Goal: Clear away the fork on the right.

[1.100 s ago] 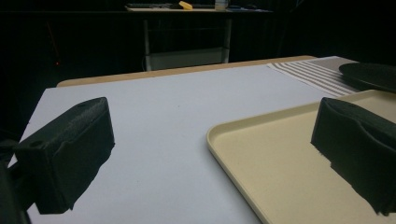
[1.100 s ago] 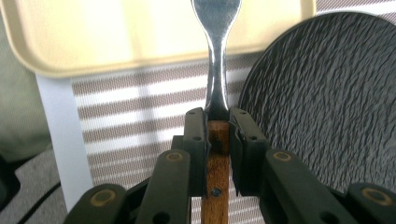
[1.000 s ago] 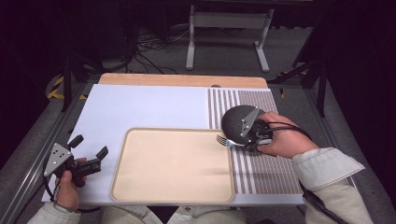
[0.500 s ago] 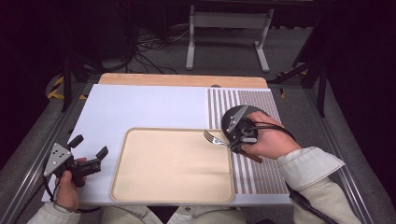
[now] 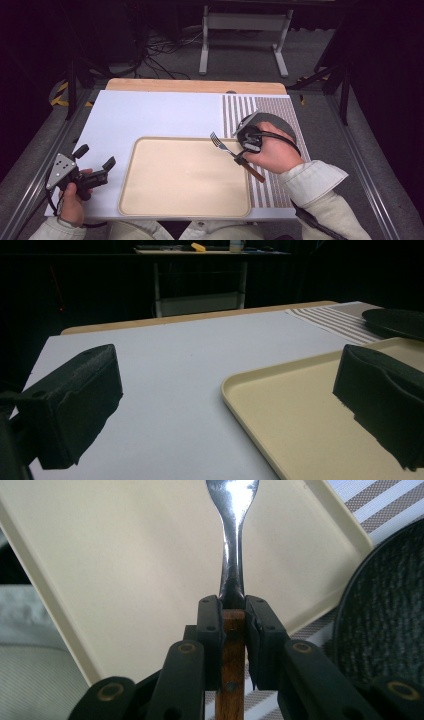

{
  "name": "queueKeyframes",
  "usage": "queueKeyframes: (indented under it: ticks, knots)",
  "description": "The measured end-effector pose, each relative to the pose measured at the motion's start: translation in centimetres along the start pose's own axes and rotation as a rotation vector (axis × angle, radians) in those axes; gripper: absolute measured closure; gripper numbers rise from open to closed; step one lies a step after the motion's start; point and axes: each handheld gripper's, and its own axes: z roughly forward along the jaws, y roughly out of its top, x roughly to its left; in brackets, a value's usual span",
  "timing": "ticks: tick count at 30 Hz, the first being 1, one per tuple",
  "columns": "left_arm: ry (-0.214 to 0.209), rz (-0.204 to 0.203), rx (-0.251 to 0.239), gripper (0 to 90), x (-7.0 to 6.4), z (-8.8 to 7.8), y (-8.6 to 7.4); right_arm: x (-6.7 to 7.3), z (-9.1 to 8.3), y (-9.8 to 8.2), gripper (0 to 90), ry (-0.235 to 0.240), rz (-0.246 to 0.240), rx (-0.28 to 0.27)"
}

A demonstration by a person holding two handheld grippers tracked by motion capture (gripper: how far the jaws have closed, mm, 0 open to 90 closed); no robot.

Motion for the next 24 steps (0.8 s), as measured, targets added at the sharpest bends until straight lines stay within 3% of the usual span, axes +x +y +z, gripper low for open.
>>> queueKeyframes:
  ticks: [7, 10, 16, 24]
  knots:
    - [-0.002, -0.002, -0.001, 0.0, 0.0, 0.0, 0.0, 0.7, 0.6, 0.6, 78.1, 0.005, 0.078, 0.01]
    - [-0.001, -0.002, -0.003, 0.0, 0.0, 0.0, 0.0, 1.3, 0.8, 1.0, 78.0, -0.003, 0.145, 0.012]
    - [-0.001, -0.003, -0.004, 0.0, 0.0, 0.0, 0.0, 1.8, 1.0, 1.3, 78.0, -0.01, 0.196, 0.015]
    - [-0.002, -0.003, -0.005, 0.0, 0.0, 0.0, 0.0, 2.4, 2.3, 1.6, 78.0, -0.005, 0.268, 0.061]
